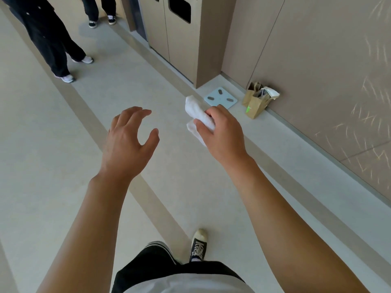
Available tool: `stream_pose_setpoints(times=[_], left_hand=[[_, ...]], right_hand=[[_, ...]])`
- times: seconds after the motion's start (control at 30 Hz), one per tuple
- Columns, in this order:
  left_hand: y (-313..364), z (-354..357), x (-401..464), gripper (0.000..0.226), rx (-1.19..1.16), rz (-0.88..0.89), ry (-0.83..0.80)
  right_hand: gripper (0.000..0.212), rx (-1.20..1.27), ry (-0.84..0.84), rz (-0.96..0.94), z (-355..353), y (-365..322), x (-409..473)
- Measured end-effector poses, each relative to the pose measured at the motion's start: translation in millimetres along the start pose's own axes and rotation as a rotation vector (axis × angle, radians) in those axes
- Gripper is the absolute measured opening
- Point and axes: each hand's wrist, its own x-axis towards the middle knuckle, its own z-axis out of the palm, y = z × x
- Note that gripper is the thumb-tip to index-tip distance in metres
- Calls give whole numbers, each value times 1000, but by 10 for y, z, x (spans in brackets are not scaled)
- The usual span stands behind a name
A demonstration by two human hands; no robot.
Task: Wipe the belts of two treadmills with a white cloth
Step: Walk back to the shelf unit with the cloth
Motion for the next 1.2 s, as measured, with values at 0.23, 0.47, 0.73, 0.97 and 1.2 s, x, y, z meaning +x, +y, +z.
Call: stream_pose_setpoints(times=[0.23,0.47,0.73,0.97,1.2], left_hand=[[-594,88,1231,52,6,-6,-14],[-1506,51,2728,52,-11,5,-37],[-2113,-11,4285,50,-14,48,-70],[-2386,232,5529,54,12,75,-96],[-2490,618,6939,49,85,82,-115]], right_hand=[[29,36,-10,-2,785,105,1192],[28,9,-23,33,1727,-16,2507],[28,-46,-3,54,2401,-98,3885],[29,-45,24,77,2854,306,4996],[28,12,24,108,3286,973,6318]])
